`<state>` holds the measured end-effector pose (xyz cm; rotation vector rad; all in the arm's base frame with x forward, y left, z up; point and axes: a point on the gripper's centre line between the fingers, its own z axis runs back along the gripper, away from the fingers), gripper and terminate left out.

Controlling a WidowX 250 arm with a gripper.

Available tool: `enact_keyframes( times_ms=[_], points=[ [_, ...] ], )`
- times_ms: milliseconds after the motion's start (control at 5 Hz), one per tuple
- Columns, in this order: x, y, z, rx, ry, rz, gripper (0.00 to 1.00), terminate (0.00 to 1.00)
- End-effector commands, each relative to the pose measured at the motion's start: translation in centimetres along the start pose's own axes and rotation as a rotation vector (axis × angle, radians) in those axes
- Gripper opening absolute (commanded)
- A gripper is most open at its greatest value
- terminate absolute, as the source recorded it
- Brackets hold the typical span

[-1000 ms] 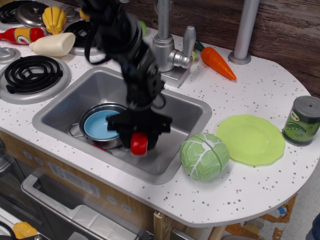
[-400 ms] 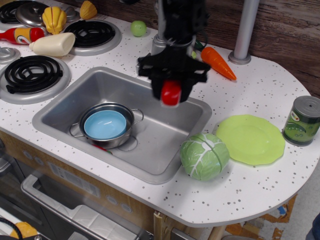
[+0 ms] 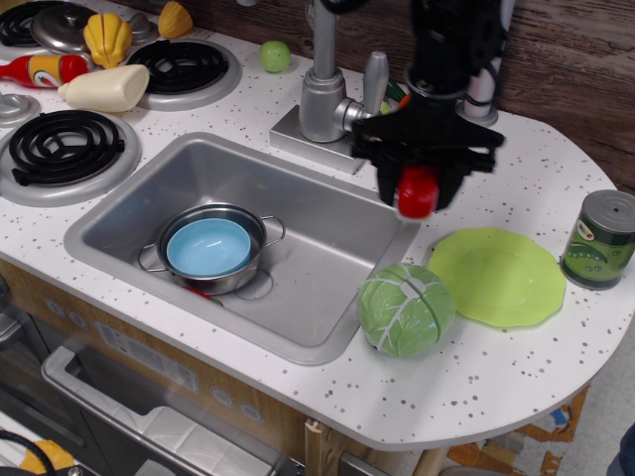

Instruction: Put sushi on plate

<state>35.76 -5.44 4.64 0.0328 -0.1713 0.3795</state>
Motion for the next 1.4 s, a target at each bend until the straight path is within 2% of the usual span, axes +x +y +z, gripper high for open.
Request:
enact_keyframes(
  times_ms=[0,200,400,600,800,1000,1200],
  points=[
    [0.0,-2.5,1.7,-0.065,-0.033,-0.021,0.00,0.00],
    [-0.9,-5.3,1.9,-0.059,-0.014,-0.012,0.00,0.00],
    [-1.3,-6.1,1.8,-0.067,-0.028,-0.025,0.00,0.00],
    [-1.3,-6.5,0.9,-0.057,-0.075,0.012,0.00,0.00],
    [-1.3,-6.5,0.9,-0.057,-0.075,0.012,1.00,0.00],
    [-1.3,-6.5,0.9,-0.057,-0.075,0.012,1.00,0.00],
    [-1.3,-6.5,0.9,-0.057,-0.075,0.012,1.00,1.00]
  ],
)
